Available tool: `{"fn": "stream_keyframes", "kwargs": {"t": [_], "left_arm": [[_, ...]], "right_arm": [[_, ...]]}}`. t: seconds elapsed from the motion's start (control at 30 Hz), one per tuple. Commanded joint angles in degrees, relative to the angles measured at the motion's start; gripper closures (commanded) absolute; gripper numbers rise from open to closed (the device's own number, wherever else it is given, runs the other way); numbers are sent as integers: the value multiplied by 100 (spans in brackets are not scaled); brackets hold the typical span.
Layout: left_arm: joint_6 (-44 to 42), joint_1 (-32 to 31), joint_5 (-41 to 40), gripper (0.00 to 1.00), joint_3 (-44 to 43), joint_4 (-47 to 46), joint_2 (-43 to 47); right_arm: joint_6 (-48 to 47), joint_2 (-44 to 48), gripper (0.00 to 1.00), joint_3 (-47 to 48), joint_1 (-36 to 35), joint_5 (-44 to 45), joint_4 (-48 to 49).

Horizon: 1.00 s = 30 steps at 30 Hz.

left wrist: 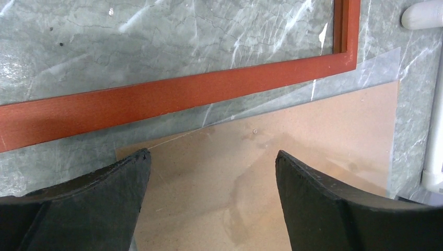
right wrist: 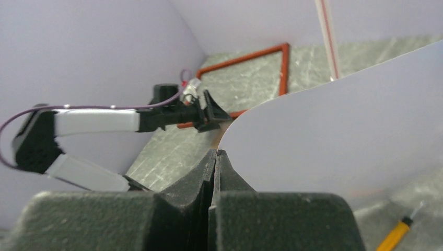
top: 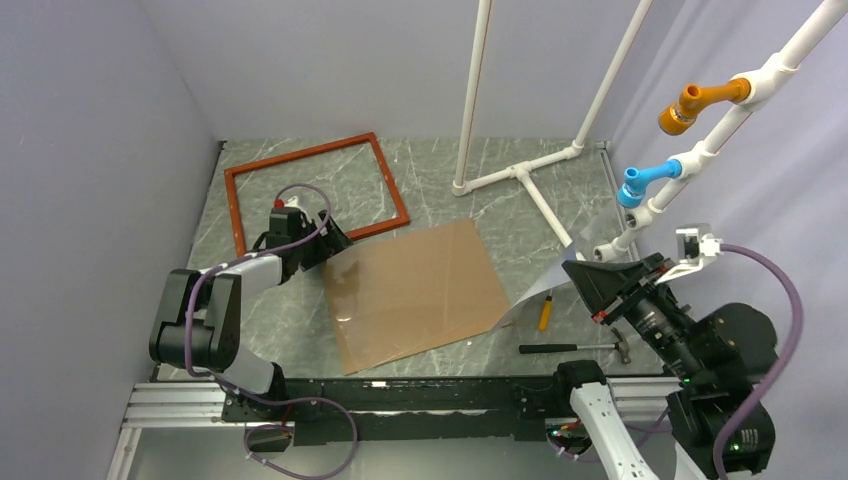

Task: Take the photo out of the frame

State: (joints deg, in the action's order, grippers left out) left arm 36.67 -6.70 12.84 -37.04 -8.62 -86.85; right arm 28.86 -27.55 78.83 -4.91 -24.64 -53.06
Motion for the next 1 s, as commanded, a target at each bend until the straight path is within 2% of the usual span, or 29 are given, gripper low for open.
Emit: {"fn": "stream_keyframes", "kwargs": {"t": [0.0,0.17,0.4,0.53,0.63,0.7,0.77,0.97], "left_arm": [[-135,-57,26,6,-68,490,-81],[-136,-77,223,3,-277,801,270],[-461,-77,480,1,-861,1816,1339],[-813,-80,312,1,-1181,2456,2022],[-960,-77,140,1,-1284,2749,2485],[-990,-73,37,1,-1312,2870,2752],[-1013,-69,-136,2,-1365,3024,3024],[-1389,-60,-948,1,-1698,3549,3932]], "right_arm": [[-202,-417,100,444,5,-975,688],[653,-954,100,391,13,-2096,1914],[1808,-1648,100,-87,9,-2721,3721],[2463,-1982,100,-389,-120,-2799,4724],[2257,-2395,100,-221,-933,-2215,4590],[1656,-2840,100,69,-2199,-1443,4177],[1465,-3266,100,279,-2990,-848,4069],[1817,-4216,100,849,-3819,-741,4918]]}}
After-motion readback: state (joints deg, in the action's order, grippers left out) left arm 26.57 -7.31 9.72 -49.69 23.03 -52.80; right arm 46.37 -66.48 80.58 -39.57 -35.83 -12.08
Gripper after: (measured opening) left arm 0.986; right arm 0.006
